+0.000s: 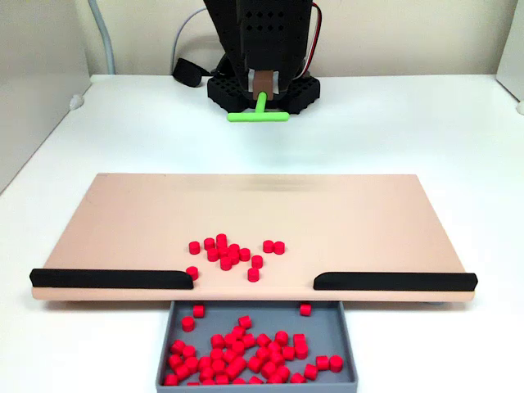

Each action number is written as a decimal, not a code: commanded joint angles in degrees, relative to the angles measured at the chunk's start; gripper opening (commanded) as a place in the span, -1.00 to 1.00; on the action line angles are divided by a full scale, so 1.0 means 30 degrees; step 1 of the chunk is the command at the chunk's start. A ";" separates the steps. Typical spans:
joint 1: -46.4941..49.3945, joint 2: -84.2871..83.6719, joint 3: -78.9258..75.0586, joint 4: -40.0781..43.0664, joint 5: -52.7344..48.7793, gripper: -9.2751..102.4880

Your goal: Push granules from left to the grey container

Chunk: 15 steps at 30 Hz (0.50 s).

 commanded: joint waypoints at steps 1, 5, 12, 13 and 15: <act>0.0322 0.0410 -0.0146 -0.0029 -0.0146 -0.84; 0.0264 0.0322 -0.0234 -0.0029 -0.0352 -0.84; -0.0381 0.0498 -0.0176 -0.0029 -0.0469 -0.84; -0.0439 0.0498 -0.0176 -0.0029 -0.0381 -0.84; -0.0352 0.0674 -0.0264 -0.0029 -0.0557 -0.84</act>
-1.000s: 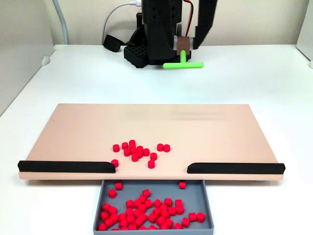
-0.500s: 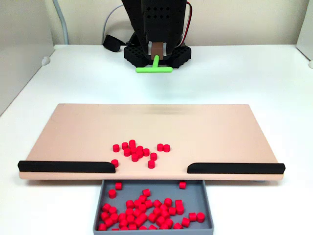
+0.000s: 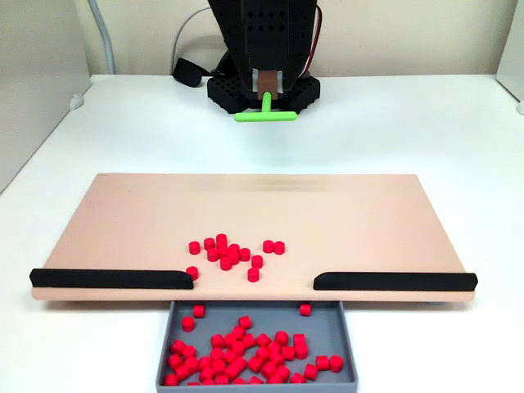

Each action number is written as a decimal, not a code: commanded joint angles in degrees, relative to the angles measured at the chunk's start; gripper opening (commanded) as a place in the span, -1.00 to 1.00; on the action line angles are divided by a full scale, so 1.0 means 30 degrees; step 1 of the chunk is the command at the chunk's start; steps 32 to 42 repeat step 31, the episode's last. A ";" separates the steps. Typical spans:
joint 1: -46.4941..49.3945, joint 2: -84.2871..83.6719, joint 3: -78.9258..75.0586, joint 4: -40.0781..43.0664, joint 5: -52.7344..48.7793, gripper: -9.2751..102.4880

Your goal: Push granules from left to the grey container

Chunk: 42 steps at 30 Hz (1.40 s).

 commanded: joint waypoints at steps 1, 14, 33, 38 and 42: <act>0.0088 0.0732 -0.0234 -0.0029 -0.0322 -0.84; -0.0088 0.0469 -0.0381 -0.0029 0.0498 -0.84; -0.0439 0.0381 -0.0381 -0.0029 0.0205 -0.84; -0.0439 0.0381 -0.0381 -0.0029 0.0205 -0.84; -0.0439 0.0381 -0.0381 -0.0029 0.0205 -0.84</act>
